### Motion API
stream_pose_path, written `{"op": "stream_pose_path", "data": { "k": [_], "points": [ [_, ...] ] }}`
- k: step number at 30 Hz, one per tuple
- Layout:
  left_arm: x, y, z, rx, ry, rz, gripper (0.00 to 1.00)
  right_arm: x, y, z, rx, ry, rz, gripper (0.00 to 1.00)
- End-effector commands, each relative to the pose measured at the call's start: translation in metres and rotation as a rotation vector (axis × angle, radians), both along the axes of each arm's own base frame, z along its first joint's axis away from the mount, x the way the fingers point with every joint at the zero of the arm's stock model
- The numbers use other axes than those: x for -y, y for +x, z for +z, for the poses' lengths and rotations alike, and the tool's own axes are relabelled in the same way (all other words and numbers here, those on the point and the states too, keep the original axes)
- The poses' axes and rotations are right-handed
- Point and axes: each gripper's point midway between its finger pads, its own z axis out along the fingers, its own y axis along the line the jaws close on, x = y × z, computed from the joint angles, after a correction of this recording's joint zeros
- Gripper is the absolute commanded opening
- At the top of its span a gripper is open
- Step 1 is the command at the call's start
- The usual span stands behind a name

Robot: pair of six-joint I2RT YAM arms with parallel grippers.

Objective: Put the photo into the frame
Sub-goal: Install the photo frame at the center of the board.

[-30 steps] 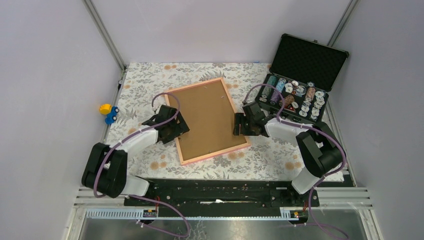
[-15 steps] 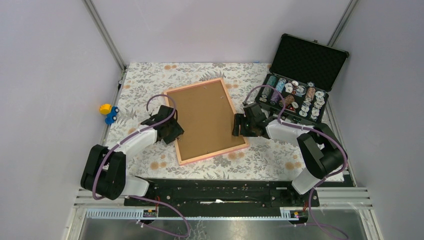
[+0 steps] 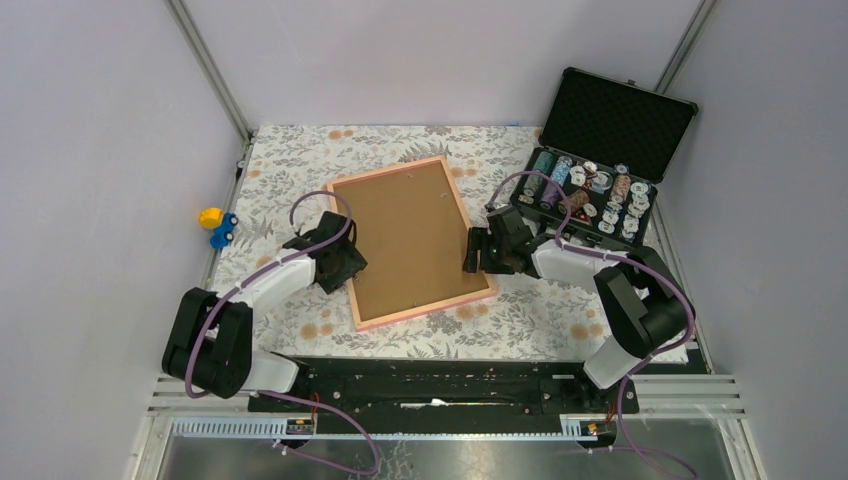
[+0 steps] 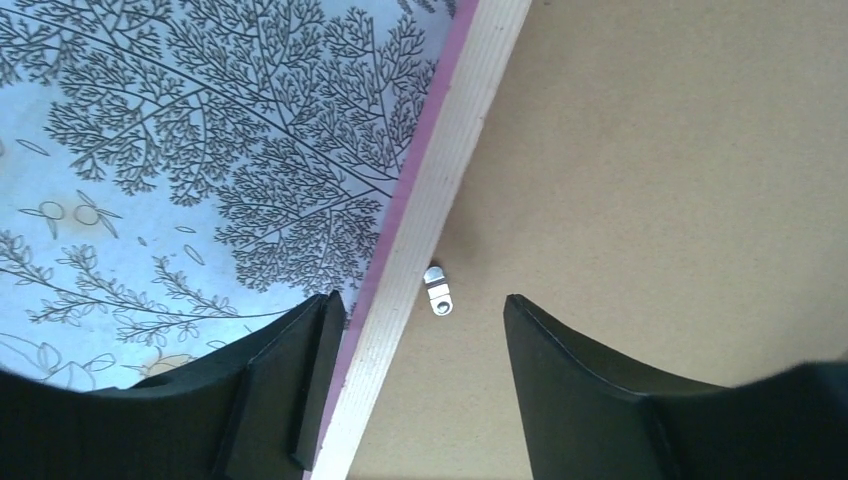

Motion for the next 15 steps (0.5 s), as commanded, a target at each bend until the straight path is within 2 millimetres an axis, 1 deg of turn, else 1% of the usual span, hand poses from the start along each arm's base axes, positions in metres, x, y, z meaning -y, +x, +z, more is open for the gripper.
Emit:
{"op": "stream_pose_path", "data": {
  "k": [1, 3, 5, 9, 12, 15],
  "points": [
    [-0.013, -0.002, -0.006, -0.015, 0.072, 0.019, 0.65, -0.015, -0.002, 0.012, 0.020, 0.071, 0.027, 0.73],
    [-0.011, -0.002, -0.014, -0.031, 0.069, 0.009, 0.61, -0.015, -0.002, 0.011, 0.020, 0.068, 0.025, 0.73],
    [-0.007, -0.001, -0.021, -0.048, 0.054, -0.004, 0.60, -0.015, -0.002, 0.011, 0.019, 0.069, 0.026, 0.73],
    [-0.005, 0.000, -0.027, -0.074, 0.063, -0.017, 0.57, -0.016, -0.003, 0.009, 0.015, 0.068, 0.029, 0.73],
    [-0.007, -0.001, -0.028, -0.075, 0.072, -0.010, 0.44, -0.017, -0.002, 0.009, 0.014, 0.072, 0.029, 0.73],
    [-0.009, -0.004, -0.029, -0.077, 0.077, -0.008, 0.34, -0.018, -0.003, 0.008, 0.010, 0.079, 0.032, 0.73]
  ]
}}
